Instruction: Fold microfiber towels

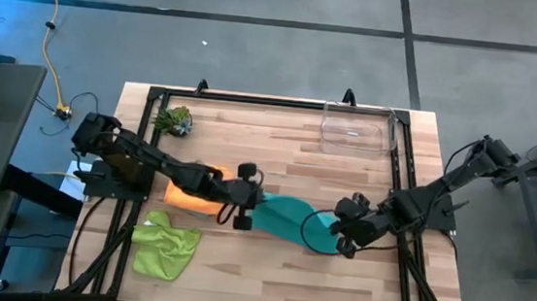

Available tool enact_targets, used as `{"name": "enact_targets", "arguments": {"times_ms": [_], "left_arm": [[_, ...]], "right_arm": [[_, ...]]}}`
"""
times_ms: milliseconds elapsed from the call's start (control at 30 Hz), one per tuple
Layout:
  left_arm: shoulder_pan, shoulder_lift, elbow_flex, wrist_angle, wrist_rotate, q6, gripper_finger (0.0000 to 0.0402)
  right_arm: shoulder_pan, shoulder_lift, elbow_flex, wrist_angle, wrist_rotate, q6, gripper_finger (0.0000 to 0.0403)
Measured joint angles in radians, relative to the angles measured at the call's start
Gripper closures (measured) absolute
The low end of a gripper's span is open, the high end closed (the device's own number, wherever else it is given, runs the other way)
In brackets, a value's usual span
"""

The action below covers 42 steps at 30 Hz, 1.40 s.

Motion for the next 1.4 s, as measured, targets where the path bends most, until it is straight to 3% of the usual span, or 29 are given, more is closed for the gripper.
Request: {"name": "enact_targets", "arguments": {"times_ms": [233, 633, 933, 1100, 1267, 1400], "left_arm": [[-0.058, 0.005, -0.005, -0.002, 0.01, 0.084, 0.0401], [-0.058, 0.006, -0.005, -0.005, -0.001, 0.063, 0.039], [-0.037, 0.007, -0.005, -0.002, -0.071, 0.012, 0.0366], [-0.029, 0.007, -0.005, 0.008, -0.066, 0.01, 0.0371], [-0.012, 0.007, -0.005, 0.061, -0.071, 0.068, 0.0397], [0.019, 0.007, -0.005, 0.101, -0.074, 0.137, 0.0395]], "right_arm": [[0.046, 0.067, 0.0, 0.025, -0.039, -0.01, 0.0403], [0.061, 0.11, 0.0, 0.021, -0.032, 0.041, 0.0403], [0.061, 0.104, -0.001, -0.003, -0.017, 0.013, 0.0403], [0.06, 0.104, 0.026, -0.075, -0.008, -0.006, 0.0403], [0.06, 0.104, 0.056, -0.183, 0.046, -0.007, 0.0403], [0.058, 0.103, 0.059, -0.258, 0.078, -0.004, 0.0403]]}}
